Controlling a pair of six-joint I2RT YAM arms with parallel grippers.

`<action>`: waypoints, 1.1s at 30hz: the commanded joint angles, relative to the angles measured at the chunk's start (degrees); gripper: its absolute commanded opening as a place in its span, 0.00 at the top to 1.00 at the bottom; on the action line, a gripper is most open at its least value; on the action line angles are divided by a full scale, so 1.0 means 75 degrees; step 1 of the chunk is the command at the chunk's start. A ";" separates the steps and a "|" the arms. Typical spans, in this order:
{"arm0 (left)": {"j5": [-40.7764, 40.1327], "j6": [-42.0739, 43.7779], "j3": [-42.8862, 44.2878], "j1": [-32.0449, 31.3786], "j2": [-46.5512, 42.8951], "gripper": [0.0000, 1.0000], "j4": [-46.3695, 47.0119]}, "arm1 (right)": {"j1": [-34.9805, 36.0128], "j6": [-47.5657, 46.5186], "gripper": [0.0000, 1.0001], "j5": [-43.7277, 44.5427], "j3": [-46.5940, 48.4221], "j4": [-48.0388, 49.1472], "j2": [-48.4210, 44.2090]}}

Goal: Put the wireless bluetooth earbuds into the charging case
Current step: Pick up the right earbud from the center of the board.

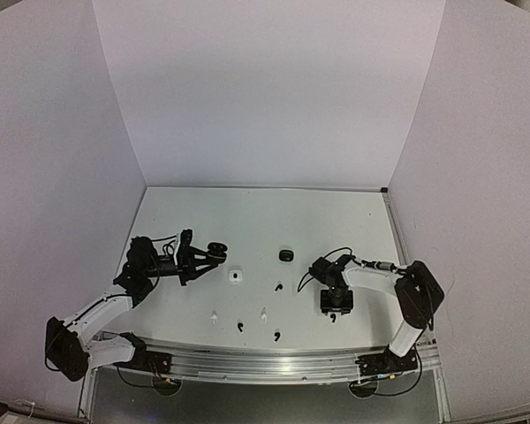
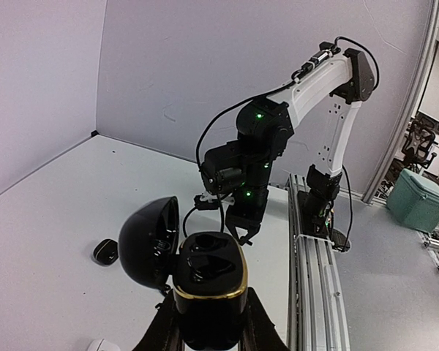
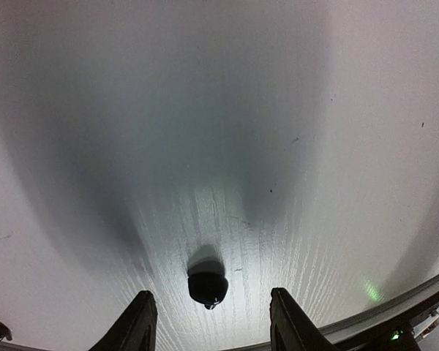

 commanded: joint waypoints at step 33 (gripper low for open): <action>0.0044 0.0430 0.0363 -0.0050 0.0082 1.00 -0.0345 | -0.0106 -0.0327 0.98 -0.0462 -0.0275 0.0630 0.0337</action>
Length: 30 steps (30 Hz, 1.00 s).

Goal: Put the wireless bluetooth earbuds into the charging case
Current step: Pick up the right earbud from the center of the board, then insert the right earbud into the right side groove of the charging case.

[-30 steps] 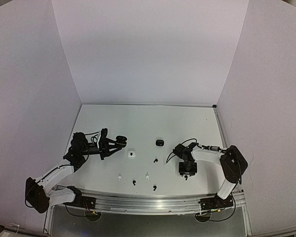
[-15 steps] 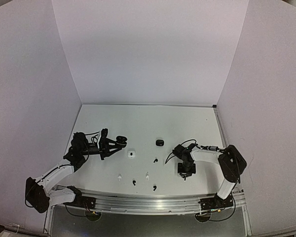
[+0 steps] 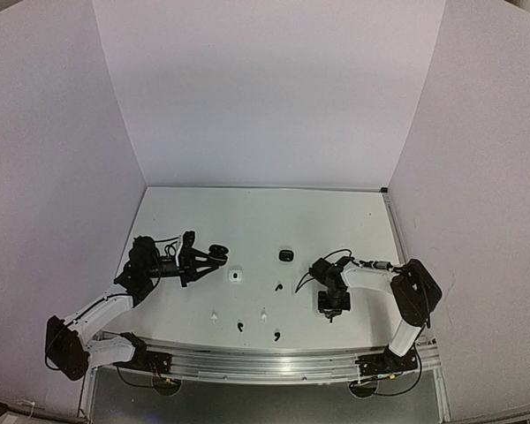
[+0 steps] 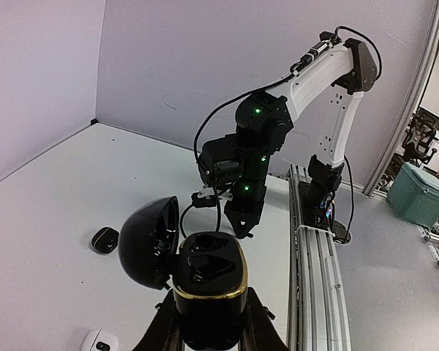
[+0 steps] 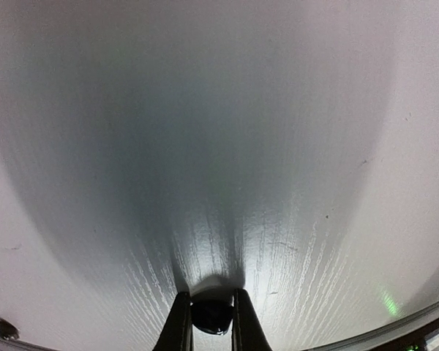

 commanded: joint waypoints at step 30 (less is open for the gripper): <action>-0.0773 0.1346 -0.0706 -0.0034 -0.0336 1.00 0.2895 | 0.3219 -0.4029 1.00 0.0464 0.4699 0.6779 -0.0966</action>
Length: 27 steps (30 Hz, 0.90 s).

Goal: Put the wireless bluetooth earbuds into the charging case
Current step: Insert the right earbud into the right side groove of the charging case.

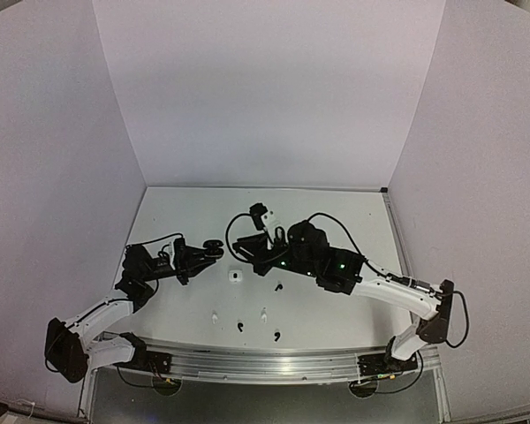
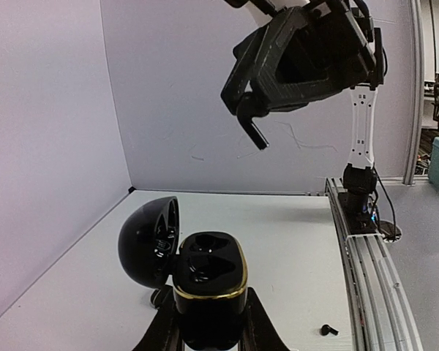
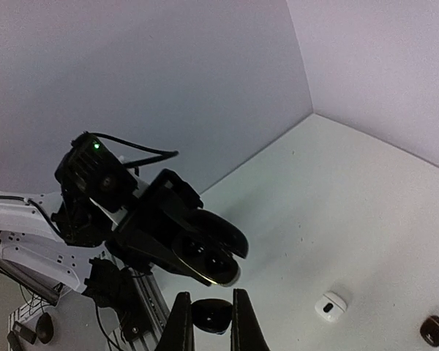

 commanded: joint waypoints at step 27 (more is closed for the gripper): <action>-0.0730 -0.0132 -0.0063 -0.0051 -0.0062 1.00 0.0967 | 0.0370 -0.1704 1.00 0.1001 0.0004 0.3336 0.1292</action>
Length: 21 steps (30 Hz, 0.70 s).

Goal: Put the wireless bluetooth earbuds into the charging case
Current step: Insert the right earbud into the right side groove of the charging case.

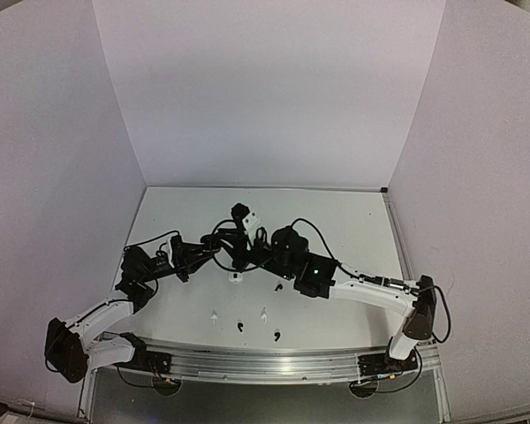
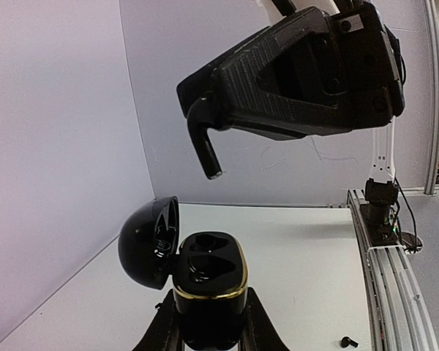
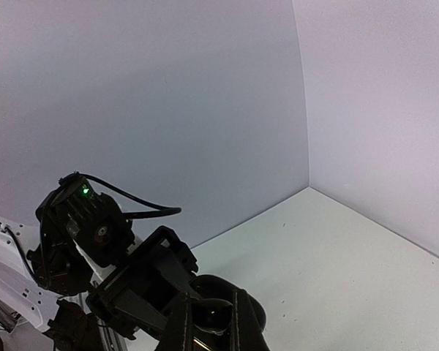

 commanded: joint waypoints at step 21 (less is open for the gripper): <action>-0.0229 -0.0112 0.0160 -0.0084 0.0170 1.00 0.0698 | 0.0054 -0.0301 1.00 0.0916 -0.0202 0.0639 0.0417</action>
